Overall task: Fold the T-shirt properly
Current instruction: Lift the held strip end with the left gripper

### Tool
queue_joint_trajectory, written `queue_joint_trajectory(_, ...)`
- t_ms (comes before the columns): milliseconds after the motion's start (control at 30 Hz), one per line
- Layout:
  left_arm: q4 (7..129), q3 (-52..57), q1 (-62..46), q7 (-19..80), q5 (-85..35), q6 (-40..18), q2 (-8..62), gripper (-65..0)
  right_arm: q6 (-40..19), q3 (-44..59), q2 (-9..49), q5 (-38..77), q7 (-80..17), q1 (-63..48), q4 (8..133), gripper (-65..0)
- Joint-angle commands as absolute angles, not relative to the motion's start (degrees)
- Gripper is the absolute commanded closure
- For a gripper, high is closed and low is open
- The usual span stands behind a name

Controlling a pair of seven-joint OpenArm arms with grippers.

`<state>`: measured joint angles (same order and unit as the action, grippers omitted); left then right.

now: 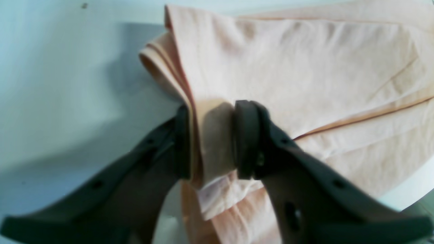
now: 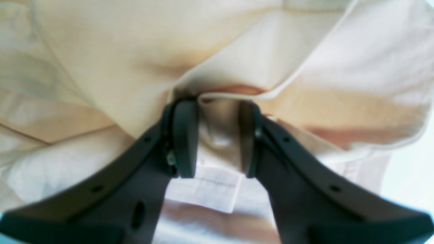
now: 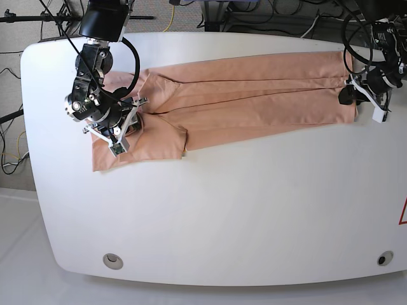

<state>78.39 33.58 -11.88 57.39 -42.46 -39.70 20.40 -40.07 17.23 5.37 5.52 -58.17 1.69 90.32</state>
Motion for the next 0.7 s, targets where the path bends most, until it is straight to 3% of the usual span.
queue_joint_trajectory(0,78.9,33.6,-11.2,56.0,-43.3,-40.0,21.7,-21.2,-40.0,17.2,5.7,5.3,-58.4,2.3,91.4,-20.3)
queue_joint_trajectory(33,78.8,33.5,-11.1,56.0,-43.3,-40.0,21.8,-21.8,-40.0,17.1,5.7,5.3,-58.4,2.2,91.4,-20.3)
queue_joint_trajectory(100,77.7,32.3,-11.2,54.8,-42.0,-40.0,21.9,-29.5,-40.0,17.1,5.6,5.3,-58.7,2.3,91.3,-20.5)
queue_joint_trajectory(367,76.9,30.8,-11.1,53.5,-41.7,-40.0,22.0,-32.6,-40.0,17.0,5.6,5.2,-58.8,2.3,91.2,-20.5)
queue_joint_trajectory(500,76.8,31.3,-11.6,53.5,-40.3,-40.0,22.1,-29.2,-40.0,17.1,5.6,5.1,-58.5,2.2,91.0,-20.5)
queue_joint_trajectory(667,77.0,31.4,-11.5,53.0,-39.8,-40.0,22.1,-11.1,-40.0,17.1,5.6,5.1,-58.6,2.3,91.1,-20.4)
